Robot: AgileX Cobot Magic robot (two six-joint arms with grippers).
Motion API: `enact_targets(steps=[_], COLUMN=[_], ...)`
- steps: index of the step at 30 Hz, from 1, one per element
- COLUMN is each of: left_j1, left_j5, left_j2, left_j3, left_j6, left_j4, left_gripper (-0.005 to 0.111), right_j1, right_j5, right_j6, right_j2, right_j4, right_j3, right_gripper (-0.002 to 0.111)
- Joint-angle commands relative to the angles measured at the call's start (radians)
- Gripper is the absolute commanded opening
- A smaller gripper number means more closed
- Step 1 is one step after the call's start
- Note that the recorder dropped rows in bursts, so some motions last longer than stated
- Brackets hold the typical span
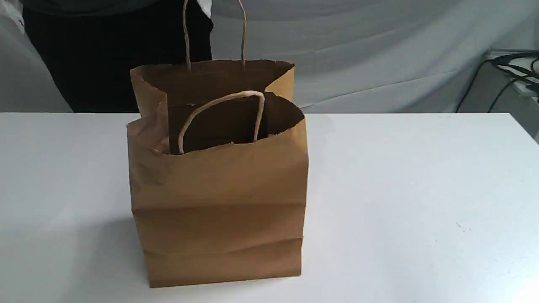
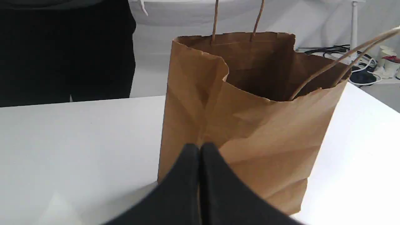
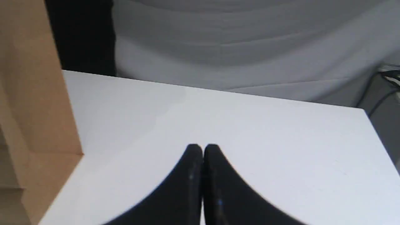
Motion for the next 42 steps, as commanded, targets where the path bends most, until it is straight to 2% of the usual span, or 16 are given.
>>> enact_targets(steps=[1,11,18,42], left_j1=[0.001,0.001,0.001,0.001], left_j5=[-0.001,-0.001,-0.001,-0.001], left_j2=[-0.004,-0.004,-0.004,-0.004], left_j3=[0.001,0.001,0.001,0.001], left_j6=[-0.003,-0.006,-0.003,-0.002], left_j4=[-0.006,-0.006,-0.006,0.001], left_gripper=[0.000,0.000,0.000,0.000], right_j1=[-0.055,-0.075,-0.075,-0.075], right_j5=[-0.019,-0.005,0.183,0.219], right_j6=[0.005,0.005,0.005,0.005], right_j2=[-0.111,-0.346,-0.453,-0.453], right_j4=[0.028,0.091,0.110,0.110], right_j3=[0.070,0.207,0.207,0.207], right_gripper=[0.000,0.000,0.000,0.000])
